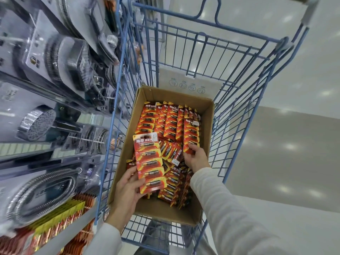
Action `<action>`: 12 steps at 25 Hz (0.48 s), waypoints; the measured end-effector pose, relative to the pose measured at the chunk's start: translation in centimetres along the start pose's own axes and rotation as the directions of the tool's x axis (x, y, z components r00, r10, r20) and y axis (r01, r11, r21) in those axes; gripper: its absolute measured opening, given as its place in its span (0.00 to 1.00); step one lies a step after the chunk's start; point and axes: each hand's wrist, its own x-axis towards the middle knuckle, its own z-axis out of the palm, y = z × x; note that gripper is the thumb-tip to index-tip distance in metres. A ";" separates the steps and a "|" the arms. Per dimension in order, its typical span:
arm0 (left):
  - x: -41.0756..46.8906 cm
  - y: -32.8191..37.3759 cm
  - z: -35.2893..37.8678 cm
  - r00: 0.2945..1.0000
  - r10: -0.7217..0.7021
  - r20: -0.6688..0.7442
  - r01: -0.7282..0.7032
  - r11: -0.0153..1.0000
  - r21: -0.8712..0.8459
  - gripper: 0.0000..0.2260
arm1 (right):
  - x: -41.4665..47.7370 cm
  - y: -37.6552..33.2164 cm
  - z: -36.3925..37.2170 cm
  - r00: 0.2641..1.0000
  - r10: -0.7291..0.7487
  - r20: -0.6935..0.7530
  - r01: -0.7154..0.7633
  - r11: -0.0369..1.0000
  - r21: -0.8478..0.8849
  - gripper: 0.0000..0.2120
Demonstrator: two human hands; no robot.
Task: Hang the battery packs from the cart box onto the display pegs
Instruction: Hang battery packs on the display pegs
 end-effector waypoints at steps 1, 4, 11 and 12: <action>-0.3 0.2 -0.2 1.000 0.014 0.005 -0.014 1.000 -0.009 0.17 | -1.4 0.4 -0.2 0.998 0.032 0.051 -0.034 0.999 0.041 0.18; -1.7 0.6 -0.9 0.998 0.054 0.020 -0.052 0.997 -0.065 0.20 | -6.5 0.6 -0.7 0.983 0.058 0.172 -0.088 0.981 0.175 0.27; -9.7 0.0 -2.8 0.977 0.211 -0.021 -0.204 0.911 -0.359 0.28 | -17.8 -1.2 -2.5 0.859 0.004 0.513 0.174 0.939 -0.297 0.30; -11.5 -0.3 -2.9 0.967 0.251 -0.050 -0.249 0.880 -0.405 0.28 | -19.0 -1.5 -2.6 0.829 0.021 0.558 0.212 0.913 -0.350 0.29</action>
